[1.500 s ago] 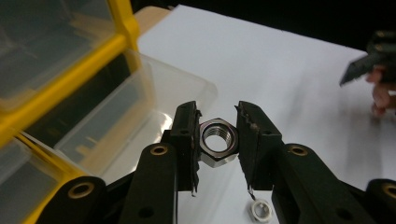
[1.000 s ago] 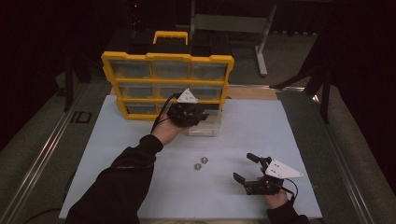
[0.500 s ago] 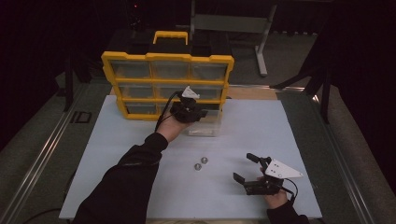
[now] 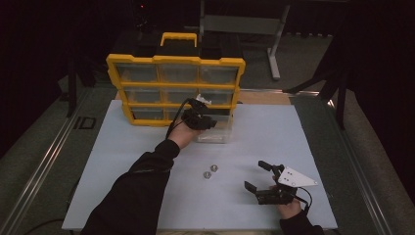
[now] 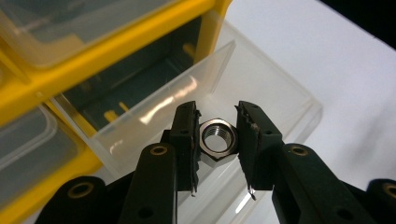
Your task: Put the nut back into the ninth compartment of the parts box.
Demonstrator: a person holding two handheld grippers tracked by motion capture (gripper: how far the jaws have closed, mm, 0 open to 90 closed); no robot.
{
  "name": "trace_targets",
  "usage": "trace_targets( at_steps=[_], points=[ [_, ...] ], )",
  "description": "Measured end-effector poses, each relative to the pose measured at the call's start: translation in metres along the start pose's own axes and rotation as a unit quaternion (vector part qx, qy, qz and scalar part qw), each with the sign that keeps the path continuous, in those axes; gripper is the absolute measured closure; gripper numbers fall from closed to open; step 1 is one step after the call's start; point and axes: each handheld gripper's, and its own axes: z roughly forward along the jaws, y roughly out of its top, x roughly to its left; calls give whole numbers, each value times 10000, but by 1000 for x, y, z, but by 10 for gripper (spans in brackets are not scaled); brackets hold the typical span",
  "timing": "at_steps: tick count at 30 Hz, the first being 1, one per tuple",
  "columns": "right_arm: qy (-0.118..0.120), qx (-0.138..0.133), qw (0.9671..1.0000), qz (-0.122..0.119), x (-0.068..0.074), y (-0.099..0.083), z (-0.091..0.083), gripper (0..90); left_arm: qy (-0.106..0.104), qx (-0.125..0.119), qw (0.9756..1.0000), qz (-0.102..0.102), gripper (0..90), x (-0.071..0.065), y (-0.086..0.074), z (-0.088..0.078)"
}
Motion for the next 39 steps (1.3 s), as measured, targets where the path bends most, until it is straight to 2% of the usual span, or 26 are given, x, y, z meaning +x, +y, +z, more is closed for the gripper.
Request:
trace_targets(
  at_steps=[4, 7, 10, 13, 14, 15, 17, 18, 21, 23, 24, 28, 31, 32, 34, 39],
  points=[
    [2, 13, 10000, -7, 0, 0, 0, 103, 14, 198, 9997, -161, 680, 2, 1, 5],
    [2, 13, 10000, 3, 0, 0, 0, 103, 88, 304, 9994, -121, 679, 1, 3, 8],
    [12, 17, 10000, 1, 0, 0, 0, 103, 156, 259, 9995, -110, 679, 1, 4, 10],
    [9, 15, 10000, 11, 0, 0, 0, 103, 170, 312, 9993, -83, 677, 2, 5, 12],
    [9, 11, 10000, 7, 0, 0, 0, 103, 151, 291, 9994, -130, 672, 3, 5, 12],
    [7, 12, 10000, 9, -1, 0, 0, 103, 73, 300, 9994, -148, 647, 4, 5, 12],
    [7, 12, 10000, 8, -1, 0, 0, 103, 115, 272, 9995, -134, 549, 3, 7, 10],
    [6, 13, 10000, 7, -1, 0, 0, 103, 41, 226, 9996, -137, 526, 3, 8, 9],
    [7, 15, 10000, 9, -1, 0, 0, 103, 10, 144, 9998, -141, 387, 1, 11, 4],
    [8, 15, 10000, 8, 0, 0, 0, 103, 72, 84, 9999, -126, 329, 0, 13, 0],
    [6, 18, 10000, 7, 0, 0, 0, 103, 14, 63, 9999, -143, 289, 0, 13, -2],
    [8, 24, 10000, 9, 0, 0, 0, 103, 54, 88, 9999, -116, 148, -2, 14, -6],
    [6, 16, 10000, 7, 0, 0, 0, 103, -4, 82, 10000, -56, 86, -3, 14, -9],
    [6, 15, 10000, 3, 0, 0, 0, 103, -84, 60, 9999, -60, 78, -4, 13, -10],
    [6, 12, 10000, 8, 0, 0, 0, 103, -88, 33, 10000, -1, 64, -6, 12, -13],
    [4, 9, 10000, 0, 0, 0, 0, 103, -298, -68, 9995, 47, 22, -9, 8, -21]
  ],
)
